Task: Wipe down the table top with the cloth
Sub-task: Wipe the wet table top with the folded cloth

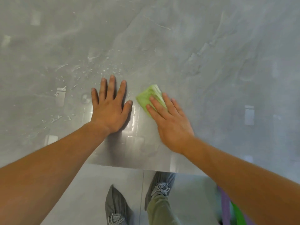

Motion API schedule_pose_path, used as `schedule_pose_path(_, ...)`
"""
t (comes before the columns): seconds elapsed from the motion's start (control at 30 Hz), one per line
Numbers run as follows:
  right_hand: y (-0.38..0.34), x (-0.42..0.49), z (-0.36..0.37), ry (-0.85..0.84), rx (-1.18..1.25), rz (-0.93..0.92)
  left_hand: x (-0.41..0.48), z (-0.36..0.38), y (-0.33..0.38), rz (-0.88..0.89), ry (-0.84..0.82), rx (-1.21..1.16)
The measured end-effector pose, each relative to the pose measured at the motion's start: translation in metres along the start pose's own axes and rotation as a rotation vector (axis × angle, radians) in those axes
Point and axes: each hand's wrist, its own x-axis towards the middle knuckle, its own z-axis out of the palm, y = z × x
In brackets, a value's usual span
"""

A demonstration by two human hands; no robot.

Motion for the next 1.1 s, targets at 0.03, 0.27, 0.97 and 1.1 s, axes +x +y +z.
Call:
schedule_pose_path(0.03,0.015,0.002,-0.003,-0.035,-0.013,-0.086,0.000,0.001,0.000,-0.002,0.004,-0.009)
schedule_pose_path(0.27,0.082,0.076,-0.034,0.105,0.068,0.536,0.000,0.005,0.001,0.004,0.049,-0.002)
schedule_pose_path(0.97,0.041,0.064,-0.016,0.003,-0.002,-0.105,0.083,-0.058,-0.005,0.042,0.171,-0.067)
schedule_pose_path(1.1,0.105,0.113,-0.033,0.111,0.067,0.205,0.143,-0.075,-0.007,0.098,0.098,-0.039)
